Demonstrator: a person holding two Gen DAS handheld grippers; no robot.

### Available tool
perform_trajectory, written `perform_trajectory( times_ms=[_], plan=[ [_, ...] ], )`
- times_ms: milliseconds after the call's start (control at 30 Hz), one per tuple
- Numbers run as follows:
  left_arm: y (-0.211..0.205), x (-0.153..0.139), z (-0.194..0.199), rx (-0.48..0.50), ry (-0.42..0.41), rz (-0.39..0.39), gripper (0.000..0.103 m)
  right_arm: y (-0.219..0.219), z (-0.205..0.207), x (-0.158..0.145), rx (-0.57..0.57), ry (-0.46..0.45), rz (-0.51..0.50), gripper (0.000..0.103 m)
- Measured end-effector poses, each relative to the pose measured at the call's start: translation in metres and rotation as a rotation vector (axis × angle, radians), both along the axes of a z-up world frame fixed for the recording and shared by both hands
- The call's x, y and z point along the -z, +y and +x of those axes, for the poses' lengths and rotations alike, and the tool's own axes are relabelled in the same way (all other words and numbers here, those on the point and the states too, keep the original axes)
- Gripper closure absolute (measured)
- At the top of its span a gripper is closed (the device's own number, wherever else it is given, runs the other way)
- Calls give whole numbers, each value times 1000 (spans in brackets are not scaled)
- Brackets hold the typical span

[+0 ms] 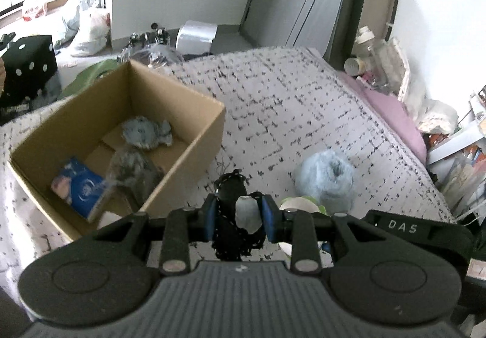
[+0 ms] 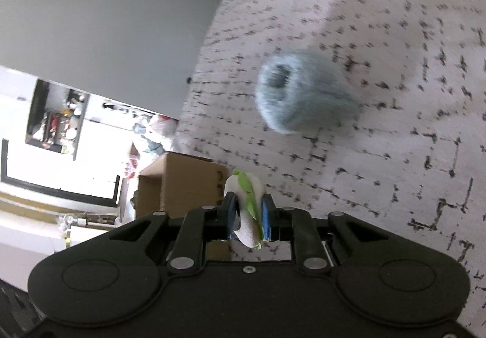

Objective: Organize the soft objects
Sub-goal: 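Carry the scrunchie in left gripper while right gripper carries the white plush to the box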

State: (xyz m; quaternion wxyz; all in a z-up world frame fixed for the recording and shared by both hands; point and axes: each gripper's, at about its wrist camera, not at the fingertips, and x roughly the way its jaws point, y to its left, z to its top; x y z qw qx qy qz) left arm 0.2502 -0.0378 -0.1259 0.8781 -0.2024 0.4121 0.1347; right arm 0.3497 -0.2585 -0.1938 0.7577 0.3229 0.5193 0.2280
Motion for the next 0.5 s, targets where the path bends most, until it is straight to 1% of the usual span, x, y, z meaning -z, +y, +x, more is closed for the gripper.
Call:
perform_trajectory(
  times_ms=[133,233,333,500],
  plan=[
    [11,-16,-5,-6,-29,15,73,4,-5,-14,-23,-78,15,85],
    [19,-26,-9,-6,-49,24,73,7,-6,-20,-30,-112,13,85],
    [28,-35,-12,-3,-65,50,73,13,-7,-25,-39,-145,9,85],
    [48,-46,-17,-26,-85,64,73,19,-10,-33,-49,-204,21,85]
  ],
)
